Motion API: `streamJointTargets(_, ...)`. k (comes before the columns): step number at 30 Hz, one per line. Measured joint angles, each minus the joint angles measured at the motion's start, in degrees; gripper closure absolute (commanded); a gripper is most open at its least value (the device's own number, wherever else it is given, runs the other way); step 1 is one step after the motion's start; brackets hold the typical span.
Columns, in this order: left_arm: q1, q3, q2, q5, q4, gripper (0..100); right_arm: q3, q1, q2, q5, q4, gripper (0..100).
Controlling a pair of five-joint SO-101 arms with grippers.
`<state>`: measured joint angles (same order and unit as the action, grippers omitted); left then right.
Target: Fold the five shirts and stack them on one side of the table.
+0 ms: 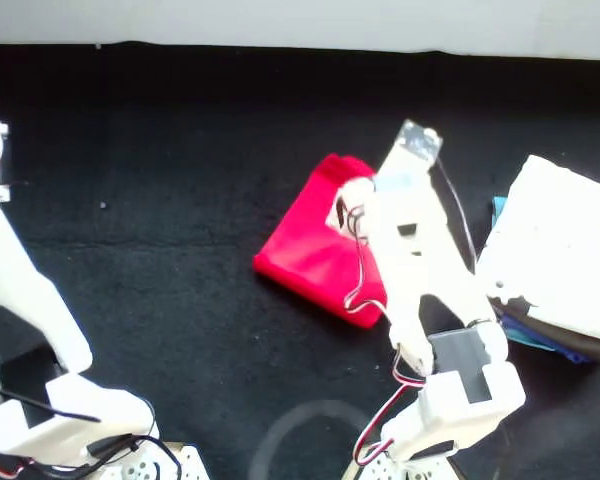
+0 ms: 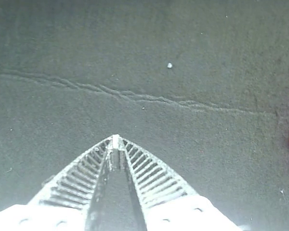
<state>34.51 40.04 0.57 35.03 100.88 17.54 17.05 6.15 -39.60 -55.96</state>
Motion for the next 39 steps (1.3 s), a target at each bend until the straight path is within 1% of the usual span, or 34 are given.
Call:
streamJointTargets(3, 0.97, 0.00, 0.53, 0.00, 0.00, 99, 6.07, 0.00, 0.00, 0.00, 7.56, 54.5)
streamJointTargets(6, 1.76, 0.00, 0.53, 0.00, 0.00, 99, 10.55, 0.09, 0.00, 0.00, 12.48, 54.7)
streamJointTargets(8, 2.11, 0.00, 0.53, 0.00, 0.00, 99, 12.31, 0.09, 0.09, 0.00, 14.07, 58.4)
streamJointTargets(10, 2.20, 0.00, 0.53, 0.00, 0.00, 99, 12.48, 0.09, 1.32, 0.00, 14.51, 66.6)
streamJointTargets(13, 2.11, 0.00, 0.53, 0.00, 0.00, 99, 12.48, -0.09, 3.43, -0.09, 14.59, 83.2)
streamJointTargets(15, 2.11, 0.00, 0.53, 0.00, 0.00, 99, 12.48, -0.35, 4.13, 1.23, 13.80, 93.7)
streamJointTargets(16, 2.20, 0.00, 0.53, 0.00, 0.00, 99, 12.57, -0.35, 4.22, 2.11, 13.54, 98.0)
streamJointTargets(17, 2.20, 0.00, 0.53, 0.00, 0.00, 99, 12.57, -0.44, 4.22, 3.08, 13.36, 99.7)
streamJointTargets(19, 2.20, 0.00, 0.53, 0.00, 0.00, 99, 12.66, -0.53, 4.22, 5.36, 13.10, 98.5)
streamJointTargets(22, 2.20, 0.00, 1.49, 0.00, 0.00, 99, 11.60, -0.44, 4.31, 7.65, 11.52, 99.2)
streamJointTargets(25, 2.20, 0.00, 2.99, 0.00, 0.00, 99, 9.76, -0.44, 3.87, 8.26, 7.91, 99.2)
streamJointTargets(30, 2.20, 0.00, 3.25, 0.00, 0.00, 99, 8.26, -1.14, -1.85, 9.67, 1.14, 99.2)
streamJointTargets(32, 2.20, 0.00, 3.25, 0.00, 0.00, 99, 7.74, -1.93, -5.98, 13.63, -1.76, 99.2)
streamJointTargets(39, 2.20, 0.00, 3.25, 0.00, 0.00, 99, 3.96, -5.71, -22.86, 31.03, -11.43, 99.2)
